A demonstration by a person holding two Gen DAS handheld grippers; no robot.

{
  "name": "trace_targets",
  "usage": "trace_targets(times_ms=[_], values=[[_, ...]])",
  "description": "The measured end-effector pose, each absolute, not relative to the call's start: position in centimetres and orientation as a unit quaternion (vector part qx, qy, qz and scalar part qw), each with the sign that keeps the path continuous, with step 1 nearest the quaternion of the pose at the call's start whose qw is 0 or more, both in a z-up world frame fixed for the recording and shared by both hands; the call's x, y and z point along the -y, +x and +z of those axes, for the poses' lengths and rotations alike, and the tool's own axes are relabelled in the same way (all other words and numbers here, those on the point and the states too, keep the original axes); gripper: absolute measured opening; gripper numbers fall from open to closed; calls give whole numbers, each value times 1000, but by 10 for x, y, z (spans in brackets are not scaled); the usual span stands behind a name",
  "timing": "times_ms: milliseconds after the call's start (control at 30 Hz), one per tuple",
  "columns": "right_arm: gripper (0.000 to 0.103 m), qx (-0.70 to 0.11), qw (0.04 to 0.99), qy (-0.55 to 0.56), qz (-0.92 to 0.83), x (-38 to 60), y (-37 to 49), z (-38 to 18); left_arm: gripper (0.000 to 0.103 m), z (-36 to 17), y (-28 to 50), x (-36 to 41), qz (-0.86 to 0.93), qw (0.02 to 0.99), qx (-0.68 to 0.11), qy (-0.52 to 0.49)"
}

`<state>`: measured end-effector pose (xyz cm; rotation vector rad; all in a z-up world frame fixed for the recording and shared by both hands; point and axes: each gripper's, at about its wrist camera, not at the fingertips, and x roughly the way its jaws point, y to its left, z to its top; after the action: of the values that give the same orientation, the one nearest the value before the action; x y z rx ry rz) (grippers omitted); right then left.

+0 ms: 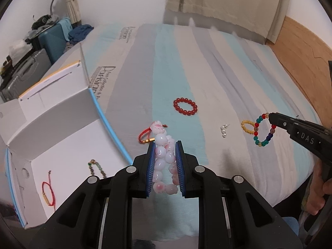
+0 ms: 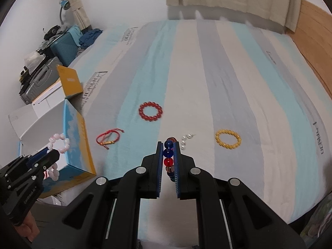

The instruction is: Organize jewelry

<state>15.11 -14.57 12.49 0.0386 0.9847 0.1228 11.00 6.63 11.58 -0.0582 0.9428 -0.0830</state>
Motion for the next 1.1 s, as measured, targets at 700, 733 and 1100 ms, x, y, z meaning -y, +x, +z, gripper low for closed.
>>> trace_targets(times_ms=[700,733,1100], values=[[9,-453,880,-30,141,10,142,149,19,128,70,-180,40,891,-449,-56],[9,-452,879,-33,147,1,141,150,19,128,68,-185,44,891,-449,-58],[9,-448,869,-60,201,-81,133,143,19,118,41,-248,93,884,-453,-75]])
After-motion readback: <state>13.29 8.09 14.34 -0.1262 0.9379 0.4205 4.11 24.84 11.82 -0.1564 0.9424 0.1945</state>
